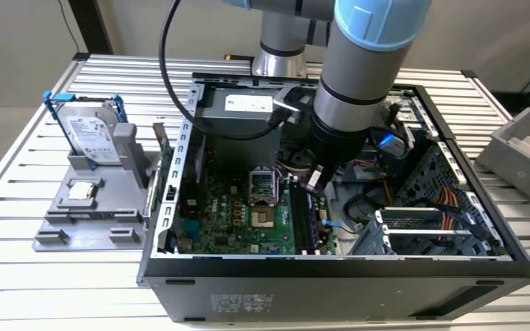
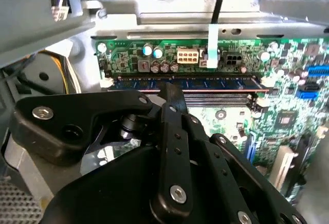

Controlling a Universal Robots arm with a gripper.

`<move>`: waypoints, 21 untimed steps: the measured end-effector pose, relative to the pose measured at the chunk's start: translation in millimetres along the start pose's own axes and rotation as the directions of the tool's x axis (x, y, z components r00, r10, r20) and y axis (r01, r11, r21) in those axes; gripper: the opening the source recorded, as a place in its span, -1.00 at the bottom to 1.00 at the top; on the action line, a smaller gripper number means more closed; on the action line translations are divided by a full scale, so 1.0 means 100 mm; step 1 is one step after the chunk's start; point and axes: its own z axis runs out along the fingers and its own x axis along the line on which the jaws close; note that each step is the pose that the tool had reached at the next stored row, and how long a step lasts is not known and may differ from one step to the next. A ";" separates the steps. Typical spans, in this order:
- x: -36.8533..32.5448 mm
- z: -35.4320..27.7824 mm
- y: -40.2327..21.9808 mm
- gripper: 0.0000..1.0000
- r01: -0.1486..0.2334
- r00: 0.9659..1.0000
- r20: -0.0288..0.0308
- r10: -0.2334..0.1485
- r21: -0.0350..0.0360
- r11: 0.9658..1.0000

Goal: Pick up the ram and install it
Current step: 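Press down the ram until it locks into place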

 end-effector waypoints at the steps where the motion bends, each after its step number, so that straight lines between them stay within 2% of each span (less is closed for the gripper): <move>1: 0.000 0.000 0.000 -1.00 0.017 1.000 0.000 -0.017 -0.001 1.000; 4: 0.000 0.000 0.000 -1.00 0.066 0.998 0.000 -0.066 -0.004 0.998; 6: -0.001 0.000 -0.002 -1.00 0.098 0.995 0.000 -0.098 -0.005 0.995; 13: -0.008 0.000 -0.012 -1.00 0.187 0.982 0.000 -0.187 -0.010 0.982; 16: -0.011 0.001 -0.017 -1.00 0.224 0.975 0.000 -0.224 -0.012 0.974; 18: -0.011 0.001 -0.018 -1.00 0.251 0.968 0.000 -0.251 -0.014 0.968; 21: -0.012 0.001 -0.018 -1.00 0.301 0.954 0.001 -0.301 -0.016 0.954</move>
